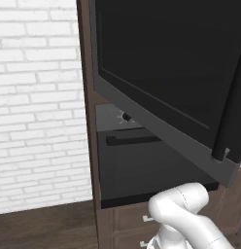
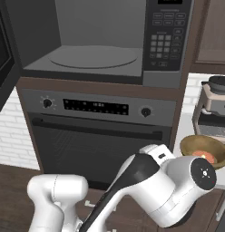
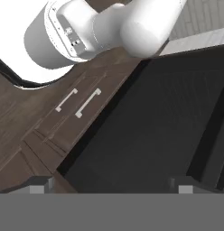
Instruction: Open the microwave, place the bowl with waffle inside the microwave, then close the microwave door and turn it on.
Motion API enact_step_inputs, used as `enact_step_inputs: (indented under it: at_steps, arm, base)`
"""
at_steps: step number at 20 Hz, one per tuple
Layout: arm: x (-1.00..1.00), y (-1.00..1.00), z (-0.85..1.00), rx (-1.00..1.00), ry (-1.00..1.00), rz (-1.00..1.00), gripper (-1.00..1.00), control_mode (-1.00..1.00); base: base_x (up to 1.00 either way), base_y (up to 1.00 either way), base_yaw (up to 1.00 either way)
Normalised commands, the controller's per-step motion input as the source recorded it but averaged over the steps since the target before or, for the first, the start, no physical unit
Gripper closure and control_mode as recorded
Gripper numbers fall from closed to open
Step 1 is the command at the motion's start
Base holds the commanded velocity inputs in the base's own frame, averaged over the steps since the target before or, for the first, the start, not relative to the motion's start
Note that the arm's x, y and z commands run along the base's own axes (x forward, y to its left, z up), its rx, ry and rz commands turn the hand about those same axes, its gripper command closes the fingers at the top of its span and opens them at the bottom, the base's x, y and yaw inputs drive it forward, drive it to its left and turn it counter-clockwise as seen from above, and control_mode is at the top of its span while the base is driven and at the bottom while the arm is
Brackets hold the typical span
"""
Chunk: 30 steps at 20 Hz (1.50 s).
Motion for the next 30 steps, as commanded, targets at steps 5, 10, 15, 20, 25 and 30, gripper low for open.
enact_step_inputs:
  at_steps: [5, 10, 15, 20, 25, 30]
  arm:
    - [0.44, -0.82, -0.3, 0.4, 0.44, -0.25, -1.0, -1.0]
    - [0.59, -0.69, -0.16, 0.38, 0.37, -0.16, -1.0, -1.0]
    - [0.7, -0.51, -0.2, 0.16, 0.19, -0.14, -1.0, -1.0]
    - [0.56, -0.47, -0.44, 0.12, 0.06, -0.17, -1.0, -1.0]
    - [0.47, -0.4, -0.6, 0.12, 0.01, -0.15, -1.0, -1.0]
    - [0.42, -0.33, -0.49, 0.04, 0.0, -0.13, -1.0, -1.0]
  base:
    - [0.0, 0.0, 0.0]
    - [0.0, 0.0, 0.0]
    - [0.0, 0.0, 0.0]
    - [0.0, 0.0, 0.0]
    - [0.0, 0.0, 0.0]
    - [0.0, 0.0, 0.0]
